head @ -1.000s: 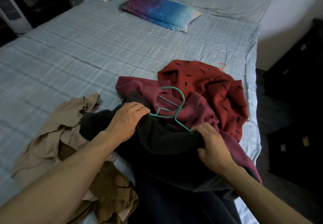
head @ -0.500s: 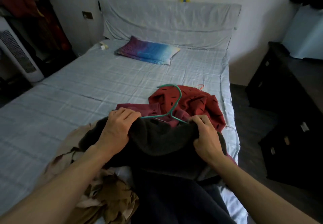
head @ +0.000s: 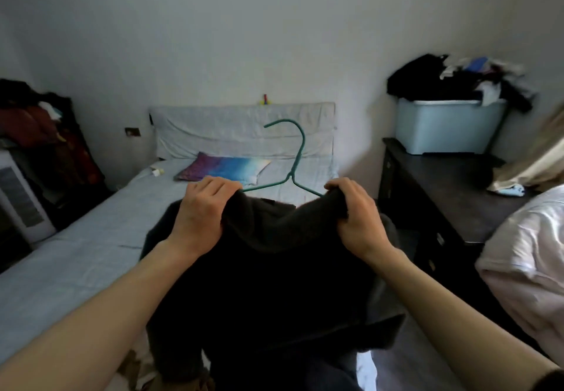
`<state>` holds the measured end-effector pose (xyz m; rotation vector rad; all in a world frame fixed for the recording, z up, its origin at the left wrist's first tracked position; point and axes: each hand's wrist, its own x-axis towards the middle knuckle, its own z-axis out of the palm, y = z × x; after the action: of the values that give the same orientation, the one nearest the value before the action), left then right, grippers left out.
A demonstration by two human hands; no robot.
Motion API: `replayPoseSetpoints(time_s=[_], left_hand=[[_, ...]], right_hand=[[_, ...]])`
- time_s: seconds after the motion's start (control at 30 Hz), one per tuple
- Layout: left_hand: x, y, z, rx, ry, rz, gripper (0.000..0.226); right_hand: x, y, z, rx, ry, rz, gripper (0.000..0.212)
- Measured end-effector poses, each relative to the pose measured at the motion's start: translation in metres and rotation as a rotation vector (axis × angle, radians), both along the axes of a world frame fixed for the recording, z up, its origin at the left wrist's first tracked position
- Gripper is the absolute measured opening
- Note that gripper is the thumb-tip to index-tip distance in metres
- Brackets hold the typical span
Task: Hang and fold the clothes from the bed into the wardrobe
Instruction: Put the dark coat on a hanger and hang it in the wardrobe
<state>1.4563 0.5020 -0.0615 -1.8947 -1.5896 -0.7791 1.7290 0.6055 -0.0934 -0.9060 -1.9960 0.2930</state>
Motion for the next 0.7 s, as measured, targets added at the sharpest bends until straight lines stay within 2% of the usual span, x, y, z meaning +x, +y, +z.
replayPoseSetpoints(time_s=[0.2, 0.4, 0.57, 0.7], left_hand=[[0.025, -0.025, 0.072, 0.119, 0.061, -0.066, 0.038], [0.021, -0.048, 0.137, 0.264, 0.046, -0.168, 0.042], [-0.006, -0.059, 0.166, 0.286, 0.036, -0.281, 0.044], [-0.009, -0.065, 0.144, 0.227, 0.021, -0.34, 0.042]], right_hand=[[0.032, -0.037, 0.074, 0.154, 0.045, -0.052, 0.058], [0.04, -0.084, 0.168, 0.343, 0.001, -0.044, 0.052], [0.03, -0.119, 0.225, 0.315, -0.093, -0.009, 0.057], [0.022, -0.141, 0.218, 0.208, -0.131, 0.02, 0.061]])
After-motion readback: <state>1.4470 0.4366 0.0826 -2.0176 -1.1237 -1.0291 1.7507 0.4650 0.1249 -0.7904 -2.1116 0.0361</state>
